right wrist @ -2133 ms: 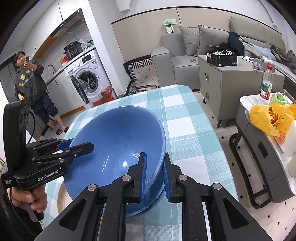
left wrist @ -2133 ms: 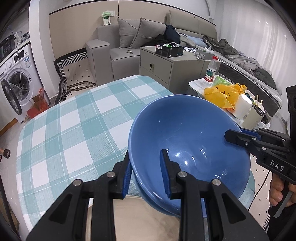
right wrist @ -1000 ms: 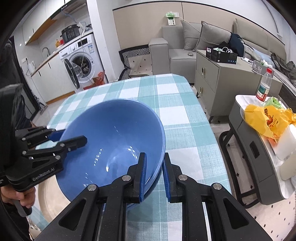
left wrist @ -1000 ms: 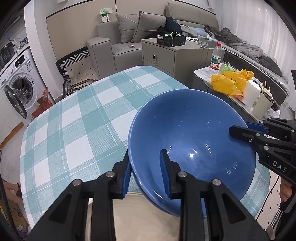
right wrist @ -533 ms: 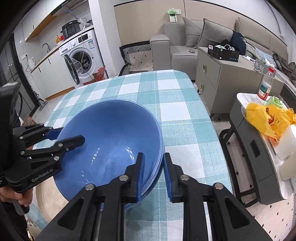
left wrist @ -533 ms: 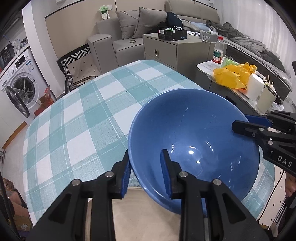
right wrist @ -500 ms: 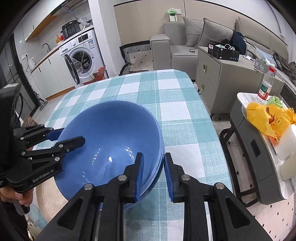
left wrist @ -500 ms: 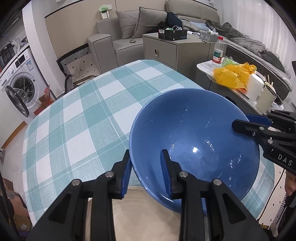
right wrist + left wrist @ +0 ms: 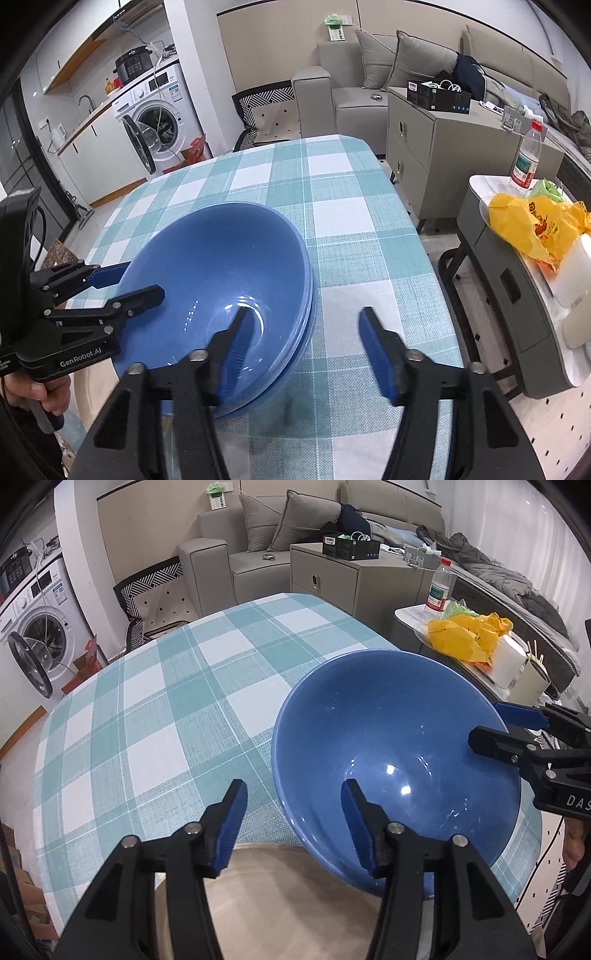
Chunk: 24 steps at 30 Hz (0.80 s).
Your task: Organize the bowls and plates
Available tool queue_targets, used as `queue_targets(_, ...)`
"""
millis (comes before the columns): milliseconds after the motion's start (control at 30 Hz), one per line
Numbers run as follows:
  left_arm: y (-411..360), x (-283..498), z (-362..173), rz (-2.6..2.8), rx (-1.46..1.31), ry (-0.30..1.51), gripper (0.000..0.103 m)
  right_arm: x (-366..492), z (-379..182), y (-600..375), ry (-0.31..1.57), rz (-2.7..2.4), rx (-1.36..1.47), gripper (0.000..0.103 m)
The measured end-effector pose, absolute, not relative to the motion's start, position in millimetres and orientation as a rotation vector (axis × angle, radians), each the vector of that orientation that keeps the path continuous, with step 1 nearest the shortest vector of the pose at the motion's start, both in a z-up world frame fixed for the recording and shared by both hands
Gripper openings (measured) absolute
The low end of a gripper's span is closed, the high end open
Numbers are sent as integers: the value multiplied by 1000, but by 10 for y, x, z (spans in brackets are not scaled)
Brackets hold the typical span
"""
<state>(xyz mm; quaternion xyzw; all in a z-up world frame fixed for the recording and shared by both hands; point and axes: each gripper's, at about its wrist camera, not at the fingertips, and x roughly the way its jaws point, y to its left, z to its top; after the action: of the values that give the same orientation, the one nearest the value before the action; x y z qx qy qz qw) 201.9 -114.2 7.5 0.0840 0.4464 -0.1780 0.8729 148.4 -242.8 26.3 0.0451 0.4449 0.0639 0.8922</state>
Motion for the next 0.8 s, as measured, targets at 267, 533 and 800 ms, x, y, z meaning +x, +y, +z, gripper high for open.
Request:
queue_targets(267, -1115, 2094, -4, -381, 138, 971, 55, 1493, 227, -2465, 934, 127, 128, 81)
queue_targets(533, -1131, 2132, -62, -414, 110, 999, 67, 1499, 187, -2485, 948, 122, 139, 84)
queue_targets(800, -1122, 2165, -27, -435, 78, 981, 85, 1506, 147, -2502, 951, 131, 153, 90)
